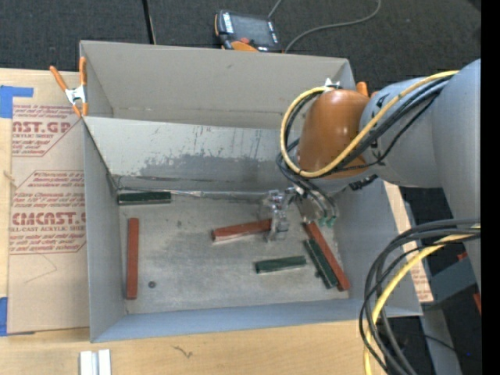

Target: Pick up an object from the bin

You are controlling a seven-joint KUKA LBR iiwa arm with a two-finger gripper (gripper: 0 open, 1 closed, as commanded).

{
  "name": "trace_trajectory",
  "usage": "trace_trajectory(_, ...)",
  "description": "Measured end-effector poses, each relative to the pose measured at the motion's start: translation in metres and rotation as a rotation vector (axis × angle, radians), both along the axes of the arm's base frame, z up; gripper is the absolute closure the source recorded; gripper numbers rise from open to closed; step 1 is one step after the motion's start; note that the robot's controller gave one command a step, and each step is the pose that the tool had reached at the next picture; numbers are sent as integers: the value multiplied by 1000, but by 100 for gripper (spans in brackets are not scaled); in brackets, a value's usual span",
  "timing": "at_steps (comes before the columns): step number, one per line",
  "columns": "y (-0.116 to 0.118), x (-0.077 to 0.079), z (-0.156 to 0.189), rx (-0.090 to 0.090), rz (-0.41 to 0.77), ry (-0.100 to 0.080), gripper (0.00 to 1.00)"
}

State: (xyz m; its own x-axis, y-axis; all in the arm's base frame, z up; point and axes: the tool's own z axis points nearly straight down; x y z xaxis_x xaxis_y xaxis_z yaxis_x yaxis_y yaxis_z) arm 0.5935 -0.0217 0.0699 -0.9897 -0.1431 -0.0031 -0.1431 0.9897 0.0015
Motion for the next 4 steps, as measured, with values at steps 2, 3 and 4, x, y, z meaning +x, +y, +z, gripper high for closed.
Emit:
trace_trajectory(2,0,0,0,0,0,0,100)
trace_trajectory(3,0,0,0,0,0,0,100)
trace_trajectory(4,0,0,0,0,0,0,100)
